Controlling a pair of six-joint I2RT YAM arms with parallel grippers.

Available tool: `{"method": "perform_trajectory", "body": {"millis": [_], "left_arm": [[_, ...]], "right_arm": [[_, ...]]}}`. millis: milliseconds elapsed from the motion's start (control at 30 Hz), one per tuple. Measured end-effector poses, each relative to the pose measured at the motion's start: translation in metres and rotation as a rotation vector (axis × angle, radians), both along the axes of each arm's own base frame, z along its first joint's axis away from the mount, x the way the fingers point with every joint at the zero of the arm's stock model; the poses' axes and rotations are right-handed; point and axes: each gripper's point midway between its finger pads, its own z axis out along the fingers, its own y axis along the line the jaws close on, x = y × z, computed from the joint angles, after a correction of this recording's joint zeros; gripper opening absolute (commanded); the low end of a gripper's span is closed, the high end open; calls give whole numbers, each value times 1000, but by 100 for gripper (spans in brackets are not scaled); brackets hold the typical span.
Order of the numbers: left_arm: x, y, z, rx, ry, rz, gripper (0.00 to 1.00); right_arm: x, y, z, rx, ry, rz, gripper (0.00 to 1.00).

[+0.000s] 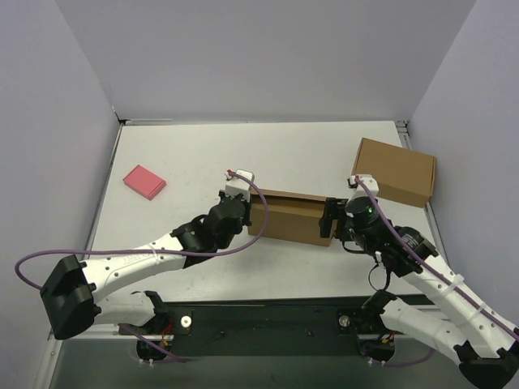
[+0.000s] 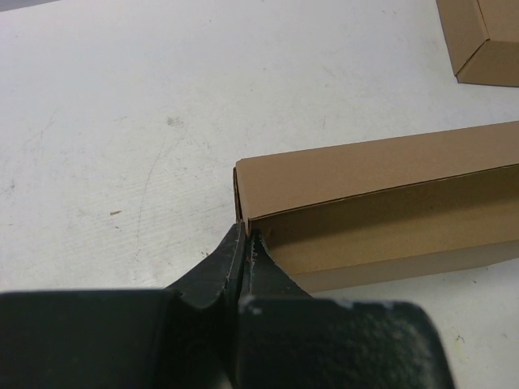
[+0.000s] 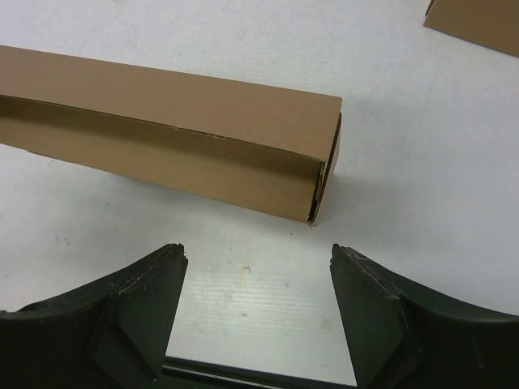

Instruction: Fold the paper box

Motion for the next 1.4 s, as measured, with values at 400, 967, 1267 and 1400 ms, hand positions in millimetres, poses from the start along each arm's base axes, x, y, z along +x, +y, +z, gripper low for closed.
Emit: {"method": "perform_trajectory", "body": {"millis": [400,967,1267,1400], "left_arm": [[-1,0,2,2,3,-2,20],[-19,6,2,74,60,-93,74],[-33,3,0,70,142,-228,77],[-31,5,-1,32,180,-261,78]], "right_arm": [[19,-30,44,238,11,-172,58],[30,-41,8,325,51,-238,50],[30,-42,0,328,59,-251,48],[31,-42,-1,345,48,-258,45]]}}
